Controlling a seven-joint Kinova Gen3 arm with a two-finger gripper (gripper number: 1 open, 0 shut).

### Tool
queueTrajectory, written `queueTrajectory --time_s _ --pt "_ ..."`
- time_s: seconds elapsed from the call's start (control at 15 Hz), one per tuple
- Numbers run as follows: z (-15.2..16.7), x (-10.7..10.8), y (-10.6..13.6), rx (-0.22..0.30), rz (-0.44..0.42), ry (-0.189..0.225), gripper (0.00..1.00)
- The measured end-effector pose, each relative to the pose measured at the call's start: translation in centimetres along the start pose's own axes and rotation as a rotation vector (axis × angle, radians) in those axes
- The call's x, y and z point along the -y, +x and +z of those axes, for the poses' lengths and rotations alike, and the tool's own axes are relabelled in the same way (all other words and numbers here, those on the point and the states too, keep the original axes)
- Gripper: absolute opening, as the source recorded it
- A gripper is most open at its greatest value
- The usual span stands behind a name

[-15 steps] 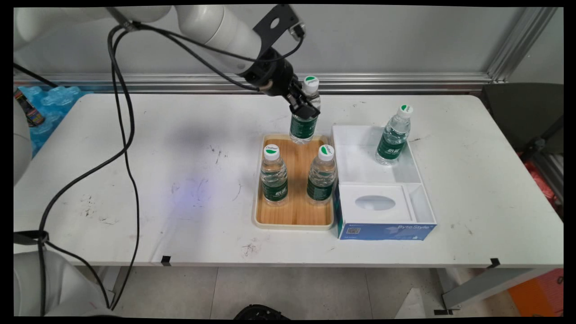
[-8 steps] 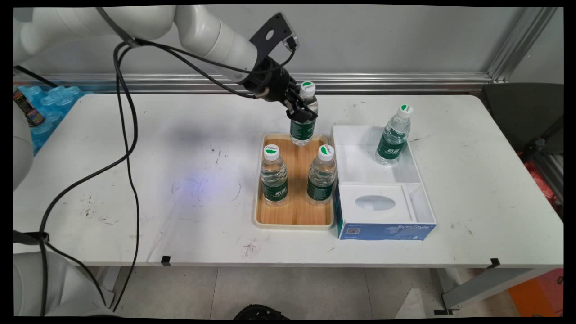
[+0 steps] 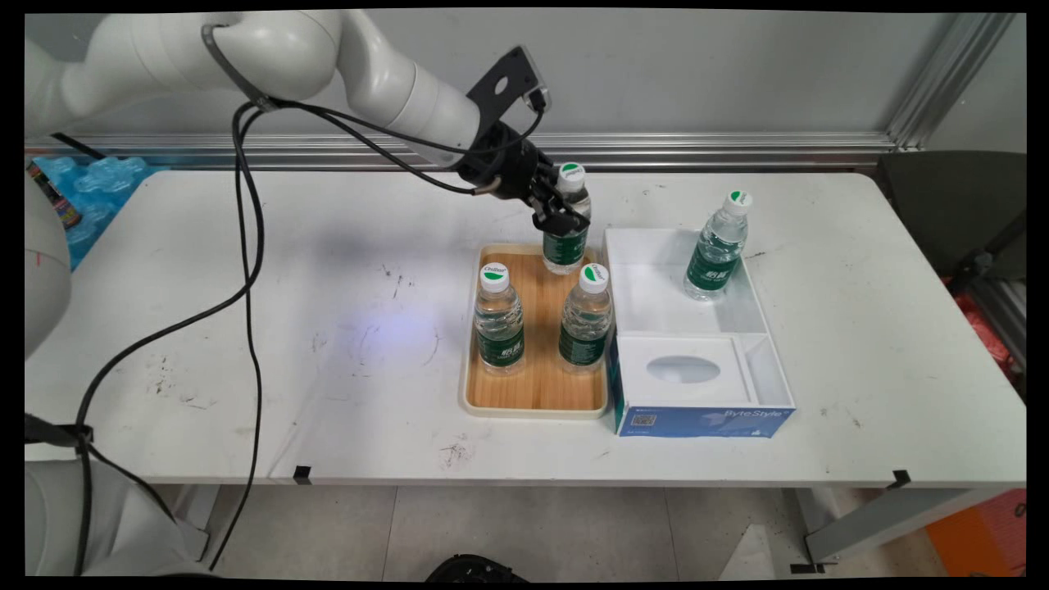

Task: Place the picked object on the tray

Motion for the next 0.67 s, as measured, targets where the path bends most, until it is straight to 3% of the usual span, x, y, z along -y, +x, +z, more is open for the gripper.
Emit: queueTrajectory --time_s 0.67 --pt "2.4 0.4 -1.0 -0.014 0.022 -0.037 0.0"
